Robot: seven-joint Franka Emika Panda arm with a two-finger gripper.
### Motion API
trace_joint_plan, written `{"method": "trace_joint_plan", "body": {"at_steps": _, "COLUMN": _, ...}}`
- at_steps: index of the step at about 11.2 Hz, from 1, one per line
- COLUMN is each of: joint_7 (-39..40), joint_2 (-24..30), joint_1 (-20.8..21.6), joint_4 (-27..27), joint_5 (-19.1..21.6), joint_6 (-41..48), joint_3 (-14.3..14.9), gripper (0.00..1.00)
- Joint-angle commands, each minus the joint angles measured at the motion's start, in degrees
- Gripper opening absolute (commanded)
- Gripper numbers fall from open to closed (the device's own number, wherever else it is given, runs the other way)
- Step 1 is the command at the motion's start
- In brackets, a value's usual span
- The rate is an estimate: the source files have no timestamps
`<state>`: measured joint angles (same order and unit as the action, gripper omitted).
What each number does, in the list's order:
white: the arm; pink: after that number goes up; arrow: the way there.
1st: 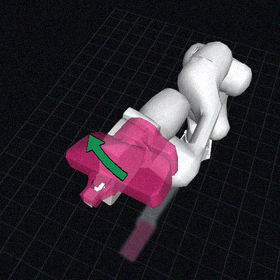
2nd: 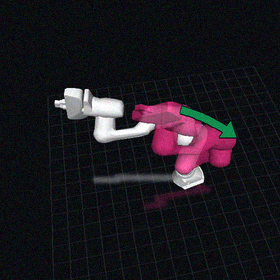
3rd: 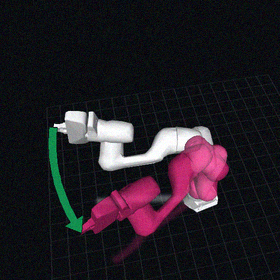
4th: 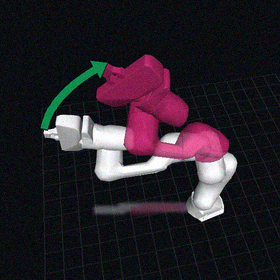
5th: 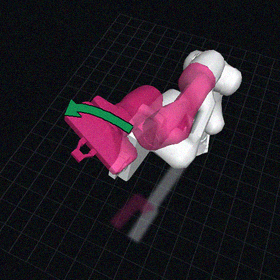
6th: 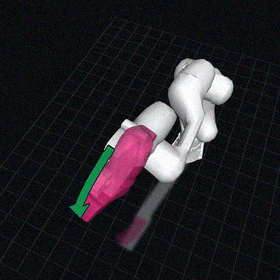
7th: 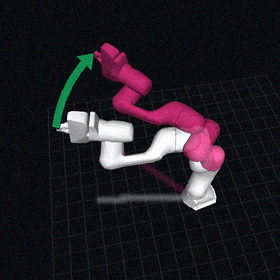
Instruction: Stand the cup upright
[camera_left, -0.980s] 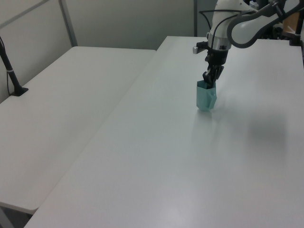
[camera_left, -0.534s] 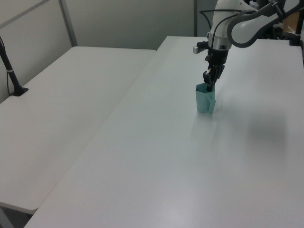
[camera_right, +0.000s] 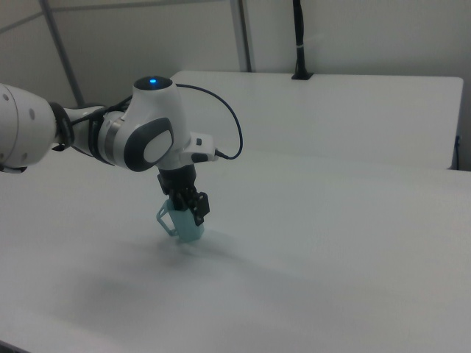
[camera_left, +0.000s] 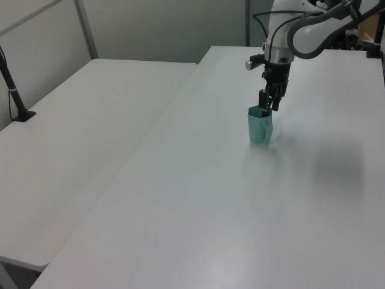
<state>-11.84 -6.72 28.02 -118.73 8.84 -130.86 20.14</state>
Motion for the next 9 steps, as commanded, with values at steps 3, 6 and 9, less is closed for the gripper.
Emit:
{"method": "trace_joint_plan", "body": {"at_steps": 3, "joint_7": 0.9, "joint_2": 2.6, "joint_1": -1.1, "joint_4": 8.3, "joint_5": 0.3, "joint_6": 9.7, "joint_3": 0.2, "gripper": 1.0}}
{"method": "trace_joint_plan", "body": {"at_steps": 6, "joint_7": 1.3, "joint_2": 5.7, "joint_1": -1.2, "joint_4": 10.1, "joint_5": -0.7, "joint_6": 11.3, "joint_3": 0.3, "gripper": 1.0}}
{"method": "trace_joint_plan", "body": {"at_steps": 9, "joint_7": 11.3, "joint_2": 10.3, "joint_1": -4.8, "joint_4": 11.9, "joint_5": -3.8, "joint_6": 17.0, "joint_3": 0.5, "gripper": 1.0}}
